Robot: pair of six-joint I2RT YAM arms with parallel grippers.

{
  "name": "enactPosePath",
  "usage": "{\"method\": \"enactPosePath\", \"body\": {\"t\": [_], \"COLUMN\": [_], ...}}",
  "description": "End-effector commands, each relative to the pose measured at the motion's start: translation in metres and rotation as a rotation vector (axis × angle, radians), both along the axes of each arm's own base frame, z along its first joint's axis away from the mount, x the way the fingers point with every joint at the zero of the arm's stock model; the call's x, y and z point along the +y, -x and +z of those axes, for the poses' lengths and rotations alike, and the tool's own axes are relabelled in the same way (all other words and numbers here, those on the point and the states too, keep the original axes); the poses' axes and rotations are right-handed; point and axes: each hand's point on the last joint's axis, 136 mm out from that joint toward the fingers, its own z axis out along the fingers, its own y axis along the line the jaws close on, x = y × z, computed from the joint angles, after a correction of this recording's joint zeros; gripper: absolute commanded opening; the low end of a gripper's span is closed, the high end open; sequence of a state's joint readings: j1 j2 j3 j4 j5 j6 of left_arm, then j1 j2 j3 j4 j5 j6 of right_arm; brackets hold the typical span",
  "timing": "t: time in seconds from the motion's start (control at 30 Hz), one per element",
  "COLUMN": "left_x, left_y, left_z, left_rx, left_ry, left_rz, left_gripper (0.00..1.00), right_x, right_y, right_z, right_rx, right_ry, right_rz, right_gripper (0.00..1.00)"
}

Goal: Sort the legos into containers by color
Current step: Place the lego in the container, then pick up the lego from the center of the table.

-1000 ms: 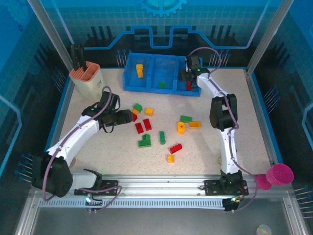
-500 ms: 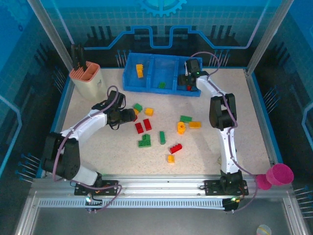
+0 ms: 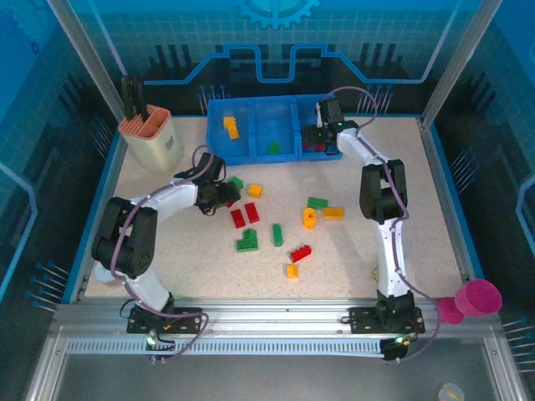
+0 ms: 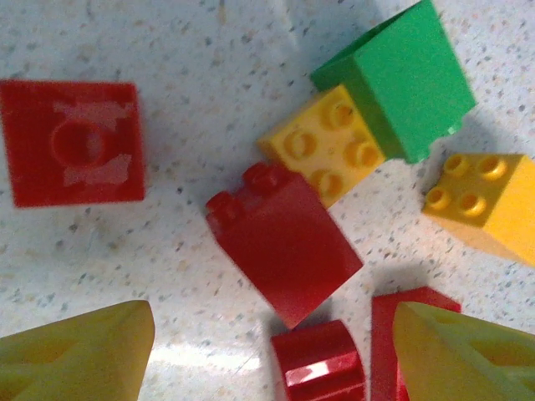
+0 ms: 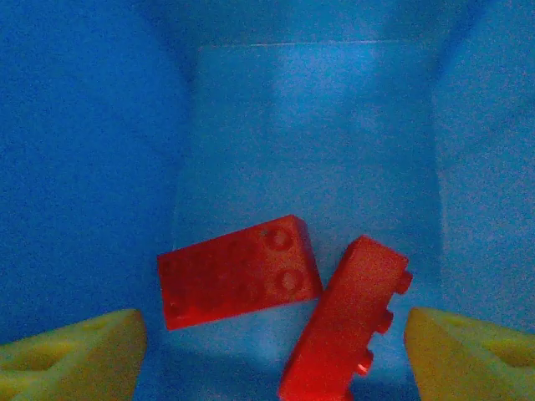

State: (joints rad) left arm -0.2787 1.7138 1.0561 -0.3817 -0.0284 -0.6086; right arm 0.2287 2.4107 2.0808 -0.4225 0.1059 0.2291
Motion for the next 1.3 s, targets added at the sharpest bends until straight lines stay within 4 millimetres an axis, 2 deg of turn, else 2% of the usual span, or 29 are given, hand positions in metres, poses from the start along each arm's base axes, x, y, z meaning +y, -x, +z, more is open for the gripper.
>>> {"method": "enactPosePath", "body": {"t": [0.0,0.07,0.1,0.17,0.3,0.43,0.57,0.7,0.87,1.27], "left_x": [-0.009,-0.012,-0.013,-0.016,-0.02,-0.021,-0.016,-0.008,0.001,0.0], "left_y": [-0.017,-0.019,-0.02,-0.021,-0.018,-0.012,-0.006,-0.004,-0.007,-0.022], "left_z": [0.007,0.005,0.003,0.0,-0.012,-0.021,-0.031,-0.034,-0.03,-0.035], "left_rx": [-0.032,-0.025,-0.018,-0.011,0.027,0.054,0.088,0.098,0.088,0.07], "left_ry": [0.022,0.021,0.02,0.018,0.005,-0.009,-0.038,-0.082,-0.133,-0.139], "left_rz": [0.018,0.015,0.014,0.01,0.004,-0.001,0.0,0.002,0.019,0.053], "left_gripper": [0.76,0.76,0.76,0.76,0.74,0.71,0.67,0.63,0.65,0.66], "right_x": [0.022,0.022,0.023,0.024,0.029,0.031,0.033,0.034,0.034,0.043], "right_y": [0.004,0.006,0.007,0.008,0.011,0.012,0.015,0.024,0.035,0.057], "right_z": [0.044,0.041,0.057,0.063,0.074,0.075,0.077,0.085,0.087,0.067], "right_rx": [-0.078,-0.073,-0.1,-0.108,-0.122,-0.114,-0.12,-0.132,-0.125,-0.072], "right_ry": [-0.035,-0.036,-0.048,-0.058,-0.078,-0.084,-0.096,-0.106,-0.112,-0.154], "right_rz": [0.092,0.093,0.094,0.099,0.102,0.103,0.106,0.116,0.132,0.16], "right_gripper": [0.84,0.83,0.83,0.81,0.68,0.58,0.52,0.52,0.52,0.52]}}
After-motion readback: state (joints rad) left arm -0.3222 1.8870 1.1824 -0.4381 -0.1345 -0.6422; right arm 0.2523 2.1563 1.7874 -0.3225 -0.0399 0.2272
